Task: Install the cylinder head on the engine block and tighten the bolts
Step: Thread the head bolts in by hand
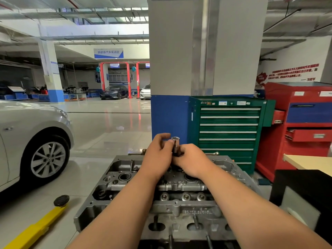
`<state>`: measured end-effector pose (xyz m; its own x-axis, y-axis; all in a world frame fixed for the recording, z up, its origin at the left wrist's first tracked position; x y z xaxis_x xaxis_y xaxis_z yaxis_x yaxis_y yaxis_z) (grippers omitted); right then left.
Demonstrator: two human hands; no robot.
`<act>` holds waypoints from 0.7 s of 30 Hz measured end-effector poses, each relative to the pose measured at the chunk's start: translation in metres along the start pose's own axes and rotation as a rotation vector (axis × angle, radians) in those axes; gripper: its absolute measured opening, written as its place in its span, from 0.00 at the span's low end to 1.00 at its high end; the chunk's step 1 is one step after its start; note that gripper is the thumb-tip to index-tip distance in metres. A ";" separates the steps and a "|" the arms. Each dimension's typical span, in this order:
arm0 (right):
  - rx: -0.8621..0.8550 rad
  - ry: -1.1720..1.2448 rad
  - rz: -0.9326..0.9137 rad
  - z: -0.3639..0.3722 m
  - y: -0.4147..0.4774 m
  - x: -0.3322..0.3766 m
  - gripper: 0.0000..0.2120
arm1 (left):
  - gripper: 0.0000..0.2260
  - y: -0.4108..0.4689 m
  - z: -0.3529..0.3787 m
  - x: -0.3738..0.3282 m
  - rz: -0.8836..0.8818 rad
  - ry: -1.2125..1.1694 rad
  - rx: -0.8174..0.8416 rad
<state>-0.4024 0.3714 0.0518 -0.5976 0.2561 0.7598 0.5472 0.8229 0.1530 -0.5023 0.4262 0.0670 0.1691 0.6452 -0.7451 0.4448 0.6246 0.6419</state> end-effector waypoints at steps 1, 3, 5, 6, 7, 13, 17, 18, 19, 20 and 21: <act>-0.025 -0.064 -0.011 0.002 0.002 0.002 0.05 | 0.08 -0.001 0.002 0.001 -0.009 0.009 0.002; -0.075 -0.234 -0.018 0.005 0.002 0.006 0.06 | 0.11 -0.001 0.003 -0.002 0.023 0.093 0.001; -0.048 -0.172 0.005 0.006 0.001 0.005 0.06 | 0.11 0.001 -0.004 -0.006 0.051 0.137 -0.043; -0.012 -0.095 0.008 0.007 -0.002 0.004 0.07 | 0.09 0.001 -0.006 -0.007 0.061 0.137 -0.056; 0.026 -0.042 -0.001 0.007 -0.004 0.005 0.08 | 0.06 0.001 -0.008 -0.006 0.067 0.123 -0.057; 0.037 0.031 -0.008 -0.002 -0.004 0.003 0.08 | 0.09 -0.002 0.004 -0.001 0.018 0.012 0.043; -0.023 0.025 0.000 0.001 -0.001 0.000 0.13 | 0.11 -0.001 -0.003 0.000 0.005 0.064 -0.081; -0.014 0.041 -0.002 0.001 -0.001 0.001 0.12 | 0.12 0.004 -0.009 -0.007 0.035 0.126 -0.102; 0.004 0.053 -0.008 0.001 -0.002 0.003 0.10 | 0.13 0.010 -0.011 -0.014 0.066 0.208 -0.086; 0.032 0.067 -0.012 0.002 -0.003 0.003 0.08 | 0.13 0.015 -0.012 -0.019 0.091 0.280 -0.044; 0.064 0.080 -0.014 0.003 -0.003 0.003 0.05 | 0.13 0.018 -0.011 -0.022 0.116 0.321 0.004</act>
<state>-0.4081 0.3714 0.0519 -0.5549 0.2049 0.8063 0.4992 0.8574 0.1257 -0.5081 0.4281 0.0975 -0.0670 0.8178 -0.5716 0.4425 0.5378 0.7176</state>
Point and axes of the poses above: each hand's wrist, its own y-axis towards the middle knuckle, its own z-axis out of the palm, x = y × z, the point moved 10 cm from there along y, towards the middle knuckle, and after that the axes turned 13 degrees about z, right-handed, at the moved point
